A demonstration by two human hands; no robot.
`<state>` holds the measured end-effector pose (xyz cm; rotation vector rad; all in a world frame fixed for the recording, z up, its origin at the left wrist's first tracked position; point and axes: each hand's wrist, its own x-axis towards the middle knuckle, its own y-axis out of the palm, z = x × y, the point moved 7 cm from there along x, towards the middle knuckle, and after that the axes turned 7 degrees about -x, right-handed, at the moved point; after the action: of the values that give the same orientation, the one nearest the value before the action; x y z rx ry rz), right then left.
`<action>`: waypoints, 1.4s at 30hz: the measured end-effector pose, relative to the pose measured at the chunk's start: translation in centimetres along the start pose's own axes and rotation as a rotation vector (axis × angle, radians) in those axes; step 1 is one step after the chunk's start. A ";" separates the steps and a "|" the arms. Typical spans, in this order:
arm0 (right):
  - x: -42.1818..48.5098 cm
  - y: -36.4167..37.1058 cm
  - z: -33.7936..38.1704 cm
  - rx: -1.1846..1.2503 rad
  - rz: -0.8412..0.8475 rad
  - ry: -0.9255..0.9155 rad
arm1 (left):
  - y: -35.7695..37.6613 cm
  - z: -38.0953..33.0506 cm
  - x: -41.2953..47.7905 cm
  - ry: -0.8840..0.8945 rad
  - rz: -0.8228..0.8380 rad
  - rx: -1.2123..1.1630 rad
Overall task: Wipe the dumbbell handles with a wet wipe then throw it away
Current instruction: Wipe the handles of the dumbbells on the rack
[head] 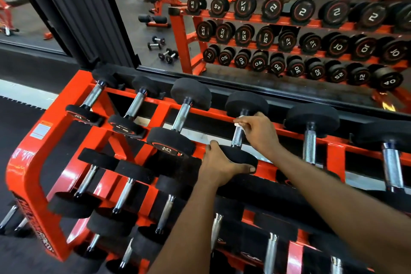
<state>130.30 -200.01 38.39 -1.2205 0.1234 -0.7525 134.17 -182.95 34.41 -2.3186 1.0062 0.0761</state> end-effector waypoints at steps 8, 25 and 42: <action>-1.9 -0.2 -3.1 0.543 -0.269 0.936 | -0.1 -0.3 0.0 0.013 -0.025 0.000; -1.3 0.8 -2.1 0.346 -0.095 0.833 | -0.2 -0.2 0.4 0.029 -0.036 0.003; -2.3 2.0 -2.5 0.304 0.053 0.789 | -0.1 -0.5 0.1 0.036 -0.028 -0.017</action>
<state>128.30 -200.36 34.97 -0.5790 0.6605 -1.1281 134.26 -183.25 34.84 -2.3569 0.9936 0.0322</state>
